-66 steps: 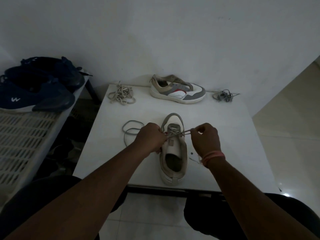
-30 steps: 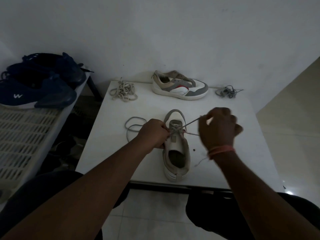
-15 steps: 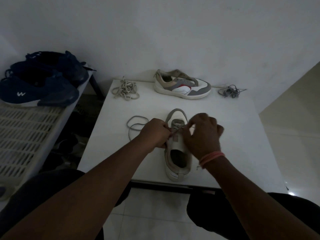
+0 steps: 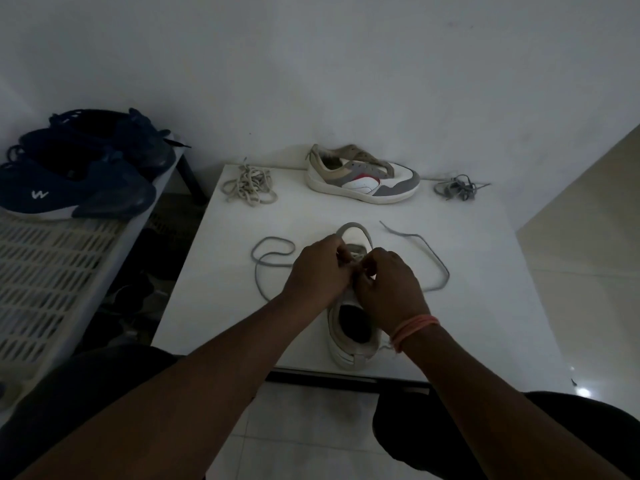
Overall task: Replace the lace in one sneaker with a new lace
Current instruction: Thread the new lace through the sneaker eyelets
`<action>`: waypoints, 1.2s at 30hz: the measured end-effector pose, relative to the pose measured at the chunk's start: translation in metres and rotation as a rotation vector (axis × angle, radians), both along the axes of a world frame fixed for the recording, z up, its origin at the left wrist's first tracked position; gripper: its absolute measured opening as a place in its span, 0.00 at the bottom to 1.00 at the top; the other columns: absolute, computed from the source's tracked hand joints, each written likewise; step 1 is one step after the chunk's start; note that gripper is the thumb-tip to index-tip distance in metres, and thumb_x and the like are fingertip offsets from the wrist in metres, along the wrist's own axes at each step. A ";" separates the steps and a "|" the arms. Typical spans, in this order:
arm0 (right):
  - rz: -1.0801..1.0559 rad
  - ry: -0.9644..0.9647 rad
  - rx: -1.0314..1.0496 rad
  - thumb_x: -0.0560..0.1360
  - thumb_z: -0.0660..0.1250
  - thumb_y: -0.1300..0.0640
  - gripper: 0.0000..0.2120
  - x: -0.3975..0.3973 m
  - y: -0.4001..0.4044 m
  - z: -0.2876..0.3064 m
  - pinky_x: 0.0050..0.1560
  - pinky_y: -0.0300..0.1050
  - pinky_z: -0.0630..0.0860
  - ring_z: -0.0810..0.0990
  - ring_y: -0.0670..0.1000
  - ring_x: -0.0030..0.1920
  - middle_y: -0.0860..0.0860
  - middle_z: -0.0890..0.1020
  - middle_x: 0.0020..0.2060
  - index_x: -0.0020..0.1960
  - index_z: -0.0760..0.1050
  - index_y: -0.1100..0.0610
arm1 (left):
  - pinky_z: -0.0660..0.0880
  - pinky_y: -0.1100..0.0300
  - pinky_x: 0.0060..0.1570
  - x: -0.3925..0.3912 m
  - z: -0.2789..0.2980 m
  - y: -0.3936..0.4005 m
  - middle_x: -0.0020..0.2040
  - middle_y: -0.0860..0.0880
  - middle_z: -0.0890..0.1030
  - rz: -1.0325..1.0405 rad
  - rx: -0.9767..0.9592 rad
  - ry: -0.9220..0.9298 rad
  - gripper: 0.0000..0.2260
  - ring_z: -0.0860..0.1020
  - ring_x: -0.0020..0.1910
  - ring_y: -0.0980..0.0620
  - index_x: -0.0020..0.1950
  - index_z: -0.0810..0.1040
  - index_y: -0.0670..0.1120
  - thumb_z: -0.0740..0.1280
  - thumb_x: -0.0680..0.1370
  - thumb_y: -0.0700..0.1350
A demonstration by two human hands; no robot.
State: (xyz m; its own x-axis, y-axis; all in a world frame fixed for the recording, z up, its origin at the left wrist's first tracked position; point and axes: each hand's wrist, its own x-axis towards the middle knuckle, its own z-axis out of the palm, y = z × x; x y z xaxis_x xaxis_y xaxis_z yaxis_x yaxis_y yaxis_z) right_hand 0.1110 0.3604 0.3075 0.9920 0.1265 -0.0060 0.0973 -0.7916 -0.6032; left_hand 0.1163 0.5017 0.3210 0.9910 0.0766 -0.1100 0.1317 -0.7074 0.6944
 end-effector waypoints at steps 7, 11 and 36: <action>-0.192 0.059 0.099 0.74 0.72 0.53 0.03 0.016 -0.024 -0.004 0.51 0.50 0.79 0.81 0.50 0.45 0.47 0.83 0.40 0.43 0.80 0.52 | 0.66 0.57 0.43 0.003 -0.004 0.010 0.49 0.47 0.81 -0.123 0.245 -0.068 0.09 0.79 0.51 0.45 0.54 0.75 0.50 0.65 0.77 0.39; -0.244 0.154 0.171 0.73 0.72 0.53 0.05 0.019 -0.026 -0.005 0.51 0.55 0.81 0.81 0.49 0.43 0.45 0.83 0.36 0.39 0.80 0.50 | 0.75 0.51 0.45 -0.004 -0.005 0.007 0.55 0.44 0.74 -0.226 0.378 -0.188 0.15 0.77 0.51 0.42 0.62 0.76 0.51 0.64 0.76 0.39; -0.126 0.071 0.082 0.74 0.70 0.44 0.08 0.010 -0.021 -0.004 0.53 0.50 0.79 0.80 0.45 0.46 0.42 0.82 0.42 0.45 0.80 0.47 | 0.72 0.59 0.42 0.010 0.000 0.003 0.44 0.50 0.85 -0.196 0.233 -0.188 0.06 0.81 0.44 0.51 0.50 0.87 0.53 0.72 0.77 0.50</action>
